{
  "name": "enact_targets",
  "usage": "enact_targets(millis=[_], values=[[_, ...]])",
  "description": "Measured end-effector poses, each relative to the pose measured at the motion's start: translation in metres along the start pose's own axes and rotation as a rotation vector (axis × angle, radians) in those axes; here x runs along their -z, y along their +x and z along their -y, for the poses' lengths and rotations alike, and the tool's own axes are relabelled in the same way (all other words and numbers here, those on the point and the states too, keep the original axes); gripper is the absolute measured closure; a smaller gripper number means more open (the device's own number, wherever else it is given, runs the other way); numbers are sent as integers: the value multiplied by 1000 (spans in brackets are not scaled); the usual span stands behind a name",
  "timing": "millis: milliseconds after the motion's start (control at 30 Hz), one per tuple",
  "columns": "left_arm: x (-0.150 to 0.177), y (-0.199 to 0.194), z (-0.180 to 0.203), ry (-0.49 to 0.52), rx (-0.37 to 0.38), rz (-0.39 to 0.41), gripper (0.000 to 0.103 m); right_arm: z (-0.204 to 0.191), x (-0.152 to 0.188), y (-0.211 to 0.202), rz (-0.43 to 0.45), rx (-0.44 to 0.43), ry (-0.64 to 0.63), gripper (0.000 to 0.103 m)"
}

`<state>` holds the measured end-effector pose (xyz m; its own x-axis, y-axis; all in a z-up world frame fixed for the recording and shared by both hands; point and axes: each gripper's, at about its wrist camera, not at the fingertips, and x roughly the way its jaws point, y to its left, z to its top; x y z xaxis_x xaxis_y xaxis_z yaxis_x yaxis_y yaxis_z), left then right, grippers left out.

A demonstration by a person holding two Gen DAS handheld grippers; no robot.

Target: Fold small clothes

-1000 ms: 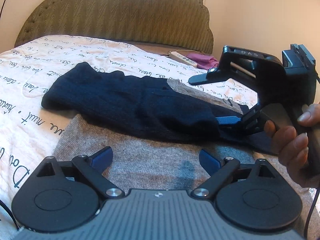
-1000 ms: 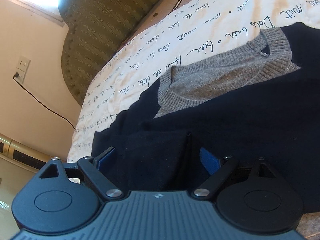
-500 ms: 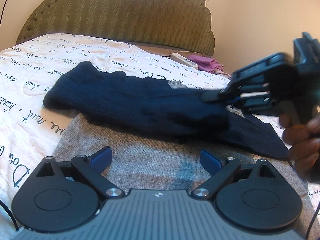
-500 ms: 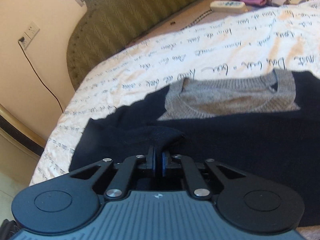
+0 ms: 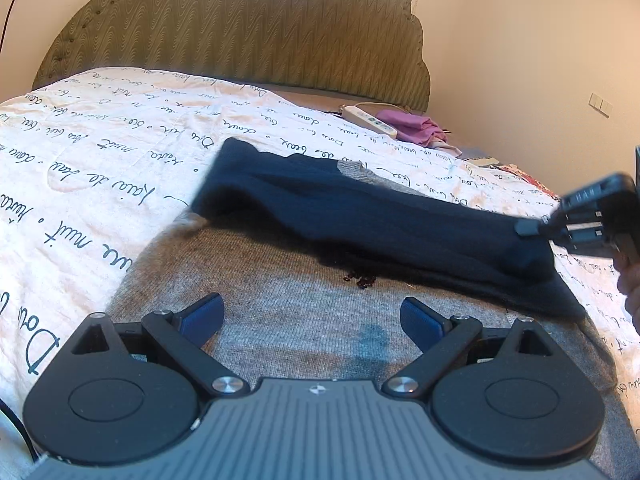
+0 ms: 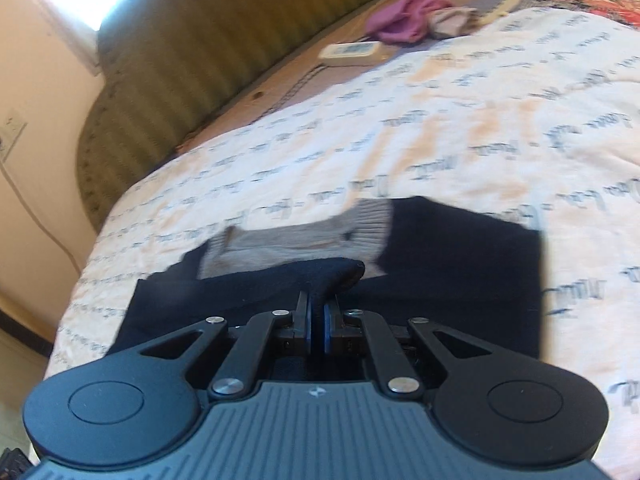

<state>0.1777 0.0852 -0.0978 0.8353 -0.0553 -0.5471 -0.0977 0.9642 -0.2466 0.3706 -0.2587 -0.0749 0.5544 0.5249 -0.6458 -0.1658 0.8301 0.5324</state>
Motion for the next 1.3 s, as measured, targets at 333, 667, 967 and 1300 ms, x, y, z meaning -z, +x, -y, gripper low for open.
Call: enact_targets(millis=[333, 667, 967, 1300], values=[[0, 0, 0, 1, 0, -1, 7, 33, 7, -6, -4, 50, 32, 98], [-5, -3, 11, 75, -32, -16, 7, 39, 30, -39, 174, 65, 132, 88], [-36, 28, 63, 267, -76, 2, 5, -43, 78, -39, 150, 141, -238, 87], [-43, 58, 53, 317, -116, -150, 6, 2, 88, -32, 116, 106, 23, 88]])
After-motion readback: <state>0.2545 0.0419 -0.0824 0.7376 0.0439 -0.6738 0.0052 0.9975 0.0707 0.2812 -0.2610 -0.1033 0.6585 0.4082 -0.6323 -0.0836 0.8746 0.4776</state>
